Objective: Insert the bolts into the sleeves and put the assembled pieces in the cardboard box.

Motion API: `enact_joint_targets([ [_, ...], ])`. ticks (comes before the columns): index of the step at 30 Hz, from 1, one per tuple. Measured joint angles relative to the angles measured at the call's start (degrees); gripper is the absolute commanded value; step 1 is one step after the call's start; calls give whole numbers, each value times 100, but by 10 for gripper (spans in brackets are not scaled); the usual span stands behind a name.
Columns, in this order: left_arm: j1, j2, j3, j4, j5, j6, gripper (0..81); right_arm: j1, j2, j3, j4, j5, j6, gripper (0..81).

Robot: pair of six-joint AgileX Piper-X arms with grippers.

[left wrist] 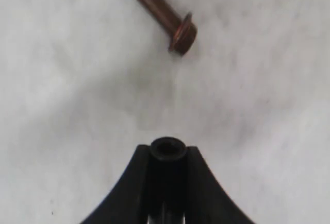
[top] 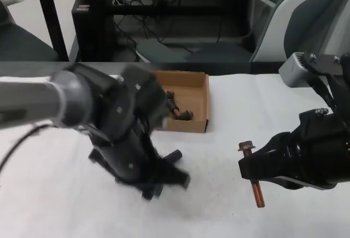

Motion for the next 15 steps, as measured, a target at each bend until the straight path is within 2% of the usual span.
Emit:
enact_joint_targets([
  [7,169,-1159,370,-699,134,0,17,0,0,215,-968,133,141,6],
  [15,169,-2448,1278,-1897,1061,0,17,0,765,254,-2359,221,614,6],
])
